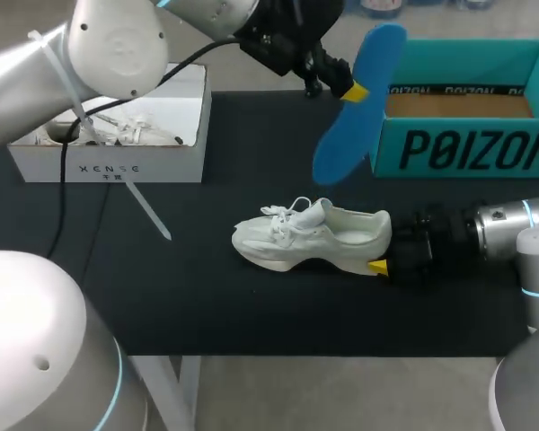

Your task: Take the shoe out of the shoebox, open the shoe tongue, remove and reinsert the insole, then place the shoe into the shoebox

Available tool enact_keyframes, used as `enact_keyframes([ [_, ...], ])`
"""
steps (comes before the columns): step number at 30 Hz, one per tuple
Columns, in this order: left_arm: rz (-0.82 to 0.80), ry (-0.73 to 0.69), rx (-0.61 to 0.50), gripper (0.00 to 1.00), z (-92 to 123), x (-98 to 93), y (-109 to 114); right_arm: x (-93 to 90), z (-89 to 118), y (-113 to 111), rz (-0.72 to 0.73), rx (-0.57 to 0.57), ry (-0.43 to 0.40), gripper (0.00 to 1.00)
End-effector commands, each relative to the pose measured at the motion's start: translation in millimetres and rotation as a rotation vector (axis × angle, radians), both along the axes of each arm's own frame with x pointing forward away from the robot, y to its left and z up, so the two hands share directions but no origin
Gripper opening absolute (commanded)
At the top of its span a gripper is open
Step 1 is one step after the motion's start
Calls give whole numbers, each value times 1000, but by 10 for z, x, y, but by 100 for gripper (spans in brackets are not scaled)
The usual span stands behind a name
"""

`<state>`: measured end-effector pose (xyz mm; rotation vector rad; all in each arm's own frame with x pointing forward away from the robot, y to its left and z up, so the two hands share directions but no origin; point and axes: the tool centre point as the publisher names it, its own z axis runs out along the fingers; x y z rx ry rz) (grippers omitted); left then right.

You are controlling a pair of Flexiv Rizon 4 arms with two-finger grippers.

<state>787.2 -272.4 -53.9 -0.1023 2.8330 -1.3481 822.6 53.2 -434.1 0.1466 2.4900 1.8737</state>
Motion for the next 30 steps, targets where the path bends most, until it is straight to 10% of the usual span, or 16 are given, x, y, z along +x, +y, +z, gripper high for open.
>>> enact_keyframes([
  [1,-4,-7,-27,0,13,-86,179,-1,-38,18,-2,-1,1,0],
  [30,34,132,-125,0,237,-170,1114,-1,-38,18,-2,-1,1,0],
])
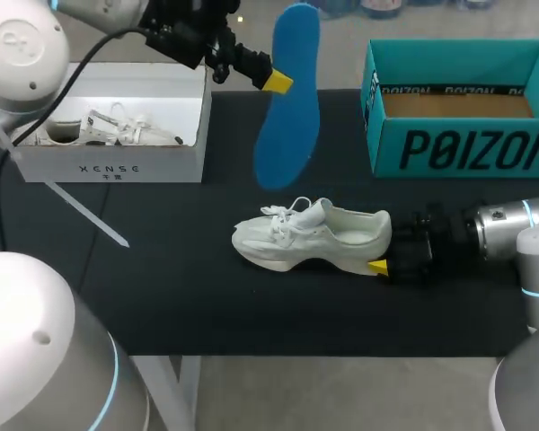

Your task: Take the shoe out of the shoebox, open the shoe tongue, remove and reinsert the insole, then place the shoe into the shoebox

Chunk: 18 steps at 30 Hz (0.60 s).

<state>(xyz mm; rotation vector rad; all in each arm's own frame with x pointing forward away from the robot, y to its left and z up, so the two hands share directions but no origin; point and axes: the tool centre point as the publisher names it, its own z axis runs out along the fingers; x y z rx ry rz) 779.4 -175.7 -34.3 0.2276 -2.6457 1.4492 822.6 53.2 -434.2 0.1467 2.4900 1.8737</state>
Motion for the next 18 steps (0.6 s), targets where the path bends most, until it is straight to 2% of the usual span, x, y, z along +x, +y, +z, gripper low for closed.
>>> enact_keyframes([
  [1,5,-7,-12,0,57,-93,176,-1,-37,18,-2,-1,1,0],
  [14,-27,8,-46,0,139,-58,431,-1,-37,18,-2,-1,1,0],
  [18,-36,-57,-24,0,153,-60,451,-1,-37,18,-2,-1,1,0],
])
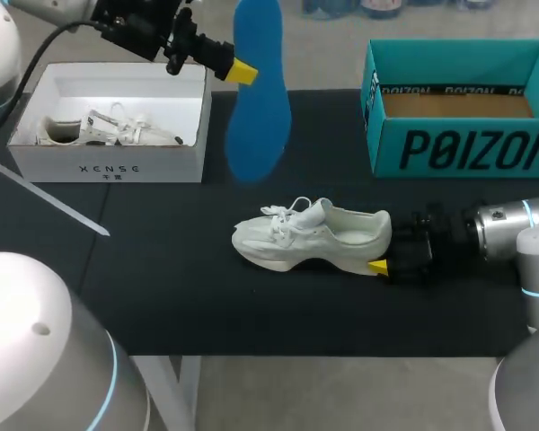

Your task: Take the shoe out of the shoebox, open the shoe tongue, remove and reinsert the insole, then place the shoe into the shoebox

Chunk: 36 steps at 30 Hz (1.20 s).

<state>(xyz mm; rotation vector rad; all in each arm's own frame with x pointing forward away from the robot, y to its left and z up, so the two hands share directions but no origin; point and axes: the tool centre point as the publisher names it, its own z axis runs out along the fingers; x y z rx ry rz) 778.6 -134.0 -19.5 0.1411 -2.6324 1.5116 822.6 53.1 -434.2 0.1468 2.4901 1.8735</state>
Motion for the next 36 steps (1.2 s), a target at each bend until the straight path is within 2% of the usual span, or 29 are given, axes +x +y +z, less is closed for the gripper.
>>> enact_keyframes([
  [1,5,-16,18,0,5,-52,34,-1,-37,19,-2,-1,1,0],
  [13,5,-16,18,0,5,-52,34,-1,-37,19,-2,-1,1,0],
  [14,5,-16,18,0,5,-52,34,-1,-37,19,-2,-1,1,7],
  [15,5,-16,18,0,5,-52,34,-1,-37,19,-2,-1,1,86],
  [16,5,-16,18,0,5,-52,34,-1,-37,19,-2,-1,1,100],
  [22,5,-16,18,0,5,-52,34,-5,-16,-48,-12,-3,-5,100],
  [30,5,-16,18,0,5,-52,34,-7,20,-275,-46,-17,-13,100],
  [36,5,-16,18,0,5,-52,34,-33,134,-484,-66,-39,-32,100],
])
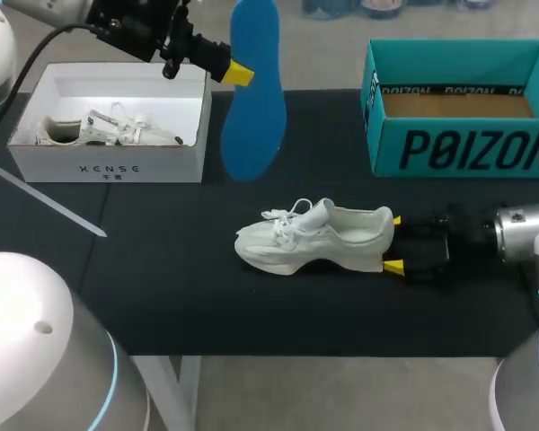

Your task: Take the shoe out of the shoebox, open the shoe tongue, remove and reinsert the insole, then place the shoe into the shoebox

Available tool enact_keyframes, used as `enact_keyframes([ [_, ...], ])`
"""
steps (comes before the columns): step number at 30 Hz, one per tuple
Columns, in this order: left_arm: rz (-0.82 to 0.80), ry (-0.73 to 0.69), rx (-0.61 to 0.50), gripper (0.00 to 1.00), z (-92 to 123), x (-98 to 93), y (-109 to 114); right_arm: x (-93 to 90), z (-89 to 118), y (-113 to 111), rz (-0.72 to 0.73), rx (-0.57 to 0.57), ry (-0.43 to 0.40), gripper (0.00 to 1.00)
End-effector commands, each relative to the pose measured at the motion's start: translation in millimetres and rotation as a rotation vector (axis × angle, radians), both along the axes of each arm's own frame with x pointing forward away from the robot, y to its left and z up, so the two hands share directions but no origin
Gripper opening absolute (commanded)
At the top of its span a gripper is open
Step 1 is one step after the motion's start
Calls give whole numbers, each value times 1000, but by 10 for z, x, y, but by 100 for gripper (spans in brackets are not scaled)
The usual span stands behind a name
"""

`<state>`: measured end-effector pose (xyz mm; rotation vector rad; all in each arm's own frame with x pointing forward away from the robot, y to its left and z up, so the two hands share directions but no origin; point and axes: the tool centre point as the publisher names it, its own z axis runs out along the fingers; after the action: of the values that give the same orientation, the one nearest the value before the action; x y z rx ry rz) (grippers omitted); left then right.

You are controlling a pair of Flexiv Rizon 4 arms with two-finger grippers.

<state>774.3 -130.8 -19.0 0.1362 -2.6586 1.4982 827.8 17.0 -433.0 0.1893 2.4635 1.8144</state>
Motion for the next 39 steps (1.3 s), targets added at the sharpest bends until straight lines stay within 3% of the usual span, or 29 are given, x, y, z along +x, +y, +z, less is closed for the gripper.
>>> enact_keyframes([
  [1,1,-1,2,0,0,-9,2,-88,141,-147,-11,-22,-10,100],
  [7,1,-1,2,0,0,-9,2,-106,382,-338,2,-138,-31,100],
  [15,1,-1,2,0,0,-9,2,-102,715,-488,-24,-407,-2,100],
  [22,1,-1,2,0,0,-9,2,-117,936,-500,-21,-637,15,100],
  [39,1,-1,2,0,0,-9,2,-128,1255,-498,-32,-979,9,100],
])
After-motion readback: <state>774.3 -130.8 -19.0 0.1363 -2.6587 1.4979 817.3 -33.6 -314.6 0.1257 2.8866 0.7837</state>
